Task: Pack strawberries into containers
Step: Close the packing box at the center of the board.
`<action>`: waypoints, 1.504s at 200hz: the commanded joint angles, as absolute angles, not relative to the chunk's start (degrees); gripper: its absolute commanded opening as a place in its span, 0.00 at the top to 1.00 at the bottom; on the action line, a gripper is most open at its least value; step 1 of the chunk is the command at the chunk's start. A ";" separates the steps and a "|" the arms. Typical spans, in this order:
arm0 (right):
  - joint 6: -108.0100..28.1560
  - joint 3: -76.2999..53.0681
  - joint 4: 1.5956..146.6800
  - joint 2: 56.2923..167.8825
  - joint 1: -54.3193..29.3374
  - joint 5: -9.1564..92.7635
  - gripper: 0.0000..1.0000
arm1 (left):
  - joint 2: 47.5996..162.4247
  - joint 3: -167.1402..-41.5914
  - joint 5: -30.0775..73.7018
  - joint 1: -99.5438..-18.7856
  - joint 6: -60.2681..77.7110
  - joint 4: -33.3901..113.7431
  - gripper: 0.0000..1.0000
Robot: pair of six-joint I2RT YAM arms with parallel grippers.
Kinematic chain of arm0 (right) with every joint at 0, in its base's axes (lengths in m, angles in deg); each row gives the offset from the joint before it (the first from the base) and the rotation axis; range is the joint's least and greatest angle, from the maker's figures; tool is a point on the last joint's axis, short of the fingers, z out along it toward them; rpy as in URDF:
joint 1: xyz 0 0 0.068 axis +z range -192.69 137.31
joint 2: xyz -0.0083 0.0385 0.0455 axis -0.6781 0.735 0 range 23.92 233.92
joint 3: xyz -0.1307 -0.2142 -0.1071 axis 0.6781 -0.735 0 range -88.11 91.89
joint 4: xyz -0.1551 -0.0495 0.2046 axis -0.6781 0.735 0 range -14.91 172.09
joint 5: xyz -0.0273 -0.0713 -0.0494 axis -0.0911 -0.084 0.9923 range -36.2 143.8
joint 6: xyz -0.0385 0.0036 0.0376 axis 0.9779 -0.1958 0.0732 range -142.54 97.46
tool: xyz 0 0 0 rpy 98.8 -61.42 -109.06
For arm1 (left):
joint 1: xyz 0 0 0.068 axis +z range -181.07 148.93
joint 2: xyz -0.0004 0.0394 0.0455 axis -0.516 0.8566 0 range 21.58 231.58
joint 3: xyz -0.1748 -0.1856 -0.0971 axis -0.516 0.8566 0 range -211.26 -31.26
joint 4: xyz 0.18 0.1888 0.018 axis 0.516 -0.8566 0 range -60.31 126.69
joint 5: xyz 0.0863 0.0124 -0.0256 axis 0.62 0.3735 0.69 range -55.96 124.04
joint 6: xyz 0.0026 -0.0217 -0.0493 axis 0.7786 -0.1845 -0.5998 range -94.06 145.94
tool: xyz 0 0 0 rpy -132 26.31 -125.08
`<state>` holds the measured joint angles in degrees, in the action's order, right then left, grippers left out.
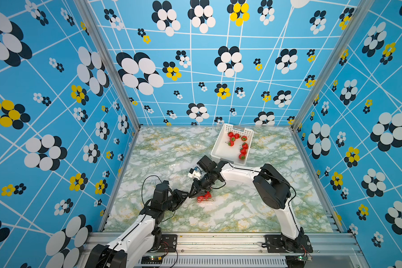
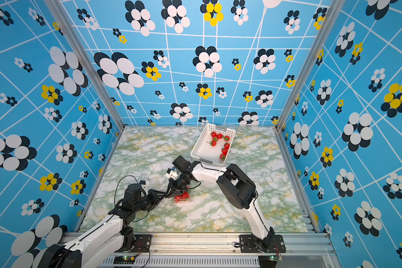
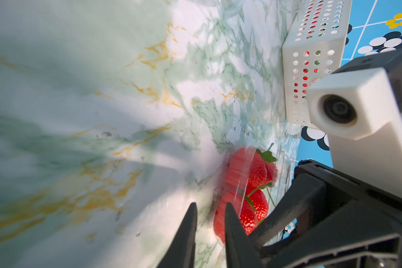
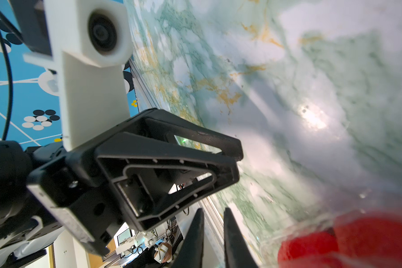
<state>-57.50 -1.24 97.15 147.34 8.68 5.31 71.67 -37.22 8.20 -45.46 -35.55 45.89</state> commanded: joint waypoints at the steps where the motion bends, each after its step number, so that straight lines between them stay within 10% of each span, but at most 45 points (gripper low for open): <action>1: -56.47 -1.40 98.67 145.81 8.88 5.94 0.82 | 70.85 -37.87 9.23 -45.85 -34.35 44.02 0.76; 301: -61.70 -5.92 82.77 149.00 6.46 8.28 0.84 | 50.44 -34.87 5.39 -49.34 -32.59 37.39 0.60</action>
